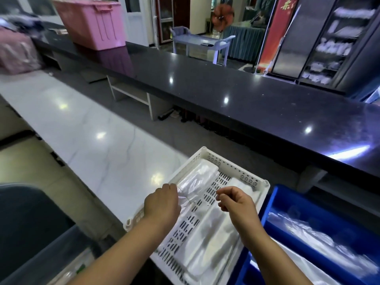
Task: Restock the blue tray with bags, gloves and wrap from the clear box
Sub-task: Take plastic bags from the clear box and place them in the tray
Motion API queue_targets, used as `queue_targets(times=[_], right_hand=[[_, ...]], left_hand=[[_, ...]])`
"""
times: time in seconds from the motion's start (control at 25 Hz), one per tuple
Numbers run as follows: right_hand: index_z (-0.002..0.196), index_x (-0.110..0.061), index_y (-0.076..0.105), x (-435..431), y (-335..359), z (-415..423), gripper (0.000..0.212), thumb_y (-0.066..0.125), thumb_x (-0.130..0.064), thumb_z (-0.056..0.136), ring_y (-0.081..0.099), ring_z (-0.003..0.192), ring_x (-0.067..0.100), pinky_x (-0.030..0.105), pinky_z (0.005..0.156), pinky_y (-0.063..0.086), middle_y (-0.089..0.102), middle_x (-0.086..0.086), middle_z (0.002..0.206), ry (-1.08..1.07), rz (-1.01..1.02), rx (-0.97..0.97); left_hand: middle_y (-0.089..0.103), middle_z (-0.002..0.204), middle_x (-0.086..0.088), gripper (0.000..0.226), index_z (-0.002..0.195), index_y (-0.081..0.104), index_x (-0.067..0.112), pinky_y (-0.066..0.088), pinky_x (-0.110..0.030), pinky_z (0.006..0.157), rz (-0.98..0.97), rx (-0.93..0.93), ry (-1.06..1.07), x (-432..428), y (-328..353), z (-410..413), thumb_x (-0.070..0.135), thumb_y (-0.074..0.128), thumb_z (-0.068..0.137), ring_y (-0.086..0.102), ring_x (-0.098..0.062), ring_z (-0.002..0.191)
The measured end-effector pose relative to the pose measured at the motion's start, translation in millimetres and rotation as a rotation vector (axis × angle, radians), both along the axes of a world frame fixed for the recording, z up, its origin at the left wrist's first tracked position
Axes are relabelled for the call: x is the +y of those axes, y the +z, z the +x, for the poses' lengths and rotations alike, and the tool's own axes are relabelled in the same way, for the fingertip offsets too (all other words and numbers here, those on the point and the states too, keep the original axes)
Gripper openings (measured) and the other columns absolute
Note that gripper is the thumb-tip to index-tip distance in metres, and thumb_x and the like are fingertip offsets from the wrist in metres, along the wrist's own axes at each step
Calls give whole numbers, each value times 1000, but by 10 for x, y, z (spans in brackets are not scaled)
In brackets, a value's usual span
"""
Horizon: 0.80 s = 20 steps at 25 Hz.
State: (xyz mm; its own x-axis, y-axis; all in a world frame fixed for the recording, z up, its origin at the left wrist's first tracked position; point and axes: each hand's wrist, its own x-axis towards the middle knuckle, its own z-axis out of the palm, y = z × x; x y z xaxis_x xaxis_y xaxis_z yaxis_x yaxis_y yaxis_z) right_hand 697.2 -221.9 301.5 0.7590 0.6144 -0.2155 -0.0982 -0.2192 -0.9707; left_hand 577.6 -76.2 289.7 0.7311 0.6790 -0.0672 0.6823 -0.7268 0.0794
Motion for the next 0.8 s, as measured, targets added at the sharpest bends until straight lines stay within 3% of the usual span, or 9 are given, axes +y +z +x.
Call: queue_targets(times=[0.16,0.28,0.36,0.4,0.48,0.56,0.6,0.72,0.8], right_hand=[[83,-20,69,20,-64,39,18,57,-6,87,61,64,1,10,56,48,69,-1,80,30,-1,-3],[90,-26,64,10,-93,32,18,57,-9,88,62,81,10,16,62,48,67,-3,93,17,-30,-7],[103,-29,55,-11,-87,8,23,58,-12,87,58,95,12,21,72,48,58,-5,113,-19,-79,-93],[114,-30,48,-38,-60,-8,34,60,-14,86,53,105,9,24,83,48,50,-6,124,-32,-130,-227],[134,-28,32,-116,27,-34,65,67,-19,80,36,127,11,32,107,34,35,-5,140,22,-290,-729],[140,-25,28,-203,124,-66,82,74,-28,72,28,137,20,42,114,20,35,1,147,131,-482,-1245],[139,-24,31,-253,195,-78,84,75,-31,69,31,138,23,48,114,19,40,4,146,175,-570,-1389],[130,-21,47,-444,413,-76,76,79,-33,62,51,125,25,57,111,26,58,3,130,237,-730,-1483],[115,-20,58,-634,503,-83,60,79,-30,60,64,100,21,50,102,43,68,-2,107,201,-752,-1486]], left_hand=[[56,105,-1,31,107,45,15,36,-29,75,77,-71,22,-79,-46,24,26,57,81,52,-21,97],[56,86,1,15,90,52,16,35,-28,59,-132,-199,75,-54,-32,23,16,56,75,52,-23,79],[45,76,6,7,82,54,20,27,-25,48,-206,-221,22,-35,19,-2,17,54,75,48,-22,72],[42,77,6,7,82,54,22,24,-25,47,-205,-227,-22,-30,59,-9,18,53,76,47,-22,71],[49,83,4,10,83,52,24,22,-27,47,-127,-248,-131,-55,177,0,18,53,75,53,-25,72],[58,80,2,16,80,51,23,24,-26,48,29,-285,-312,-132,328,36,14,58,69,58,-25,71],[60,73,2,20,76,52,22,25,-25,47,110,-308,-422,-190,410,66,11,64,63,59,-25,64],[55,53,1,28,62,55,19,26,-24,41,245,-363,-650,-381,632,153,3,73,48,52,-24,43],[52,50,0,28,59,52,18,23,-24,43,256,-408,-750,-496,684,234,1,72,50,47,-23,41]])
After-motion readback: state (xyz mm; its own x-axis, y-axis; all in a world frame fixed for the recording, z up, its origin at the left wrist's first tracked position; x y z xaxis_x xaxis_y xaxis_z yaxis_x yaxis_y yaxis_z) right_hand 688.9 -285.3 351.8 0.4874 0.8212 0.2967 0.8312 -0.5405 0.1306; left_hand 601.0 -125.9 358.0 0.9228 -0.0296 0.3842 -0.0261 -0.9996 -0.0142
